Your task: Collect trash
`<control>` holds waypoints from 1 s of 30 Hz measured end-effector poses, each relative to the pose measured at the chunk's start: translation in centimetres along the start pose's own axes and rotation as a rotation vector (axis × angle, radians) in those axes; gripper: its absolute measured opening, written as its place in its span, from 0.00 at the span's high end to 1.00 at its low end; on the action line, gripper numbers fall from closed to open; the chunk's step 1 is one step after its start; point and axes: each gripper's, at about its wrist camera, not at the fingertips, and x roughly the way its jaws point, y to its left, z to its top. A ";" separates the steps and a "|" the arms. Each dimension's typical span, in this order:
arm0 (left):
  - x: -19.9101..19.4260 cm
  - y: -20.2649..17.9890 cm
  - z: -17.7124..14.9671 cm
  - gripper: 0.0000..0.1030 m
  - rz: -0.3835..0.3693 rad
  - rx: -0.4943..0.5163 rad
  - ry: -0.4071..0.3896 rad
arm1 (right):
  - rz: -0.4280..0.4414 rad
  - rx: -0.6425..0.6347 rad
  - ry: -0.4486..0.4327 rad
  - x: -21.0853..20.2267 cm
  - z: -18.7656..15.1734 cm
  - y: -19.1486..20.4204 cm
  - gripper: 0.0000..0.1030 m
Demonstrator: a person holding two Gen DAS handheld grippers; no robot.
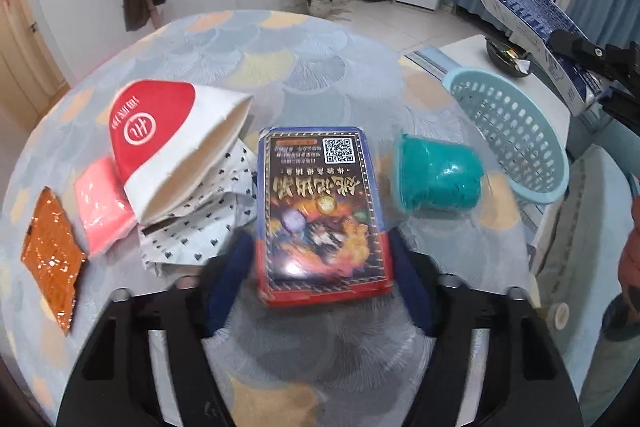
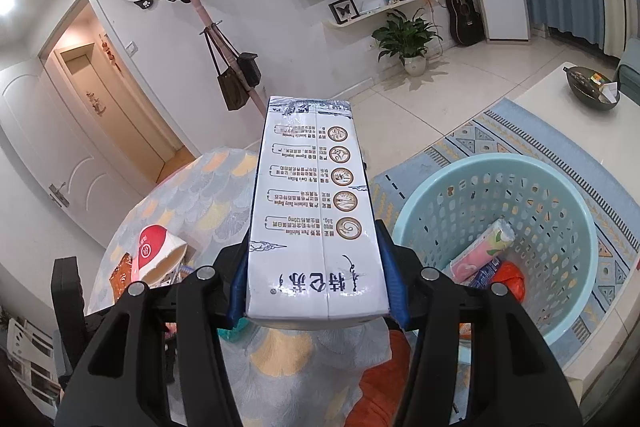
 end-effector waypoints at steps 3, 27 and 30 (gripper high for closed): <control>-1.6 0.5 0.5 0.44 -0.040 -0.068 -0.046 | -0.006 0.000 -0.016 -0.6 0.1 -0.2 0.51; 0.8 -16.0 14.2 0.44 -0.337 0.066 -0.168 | -0.314 0.272 0.039 0.6 1.1 -12.1 0.50; 3.1 -16.9 14.2 0.43 -0.360 0.060 -0.138 | -0.350 0.317 0.070 1.8 0.3 -14.2 0.50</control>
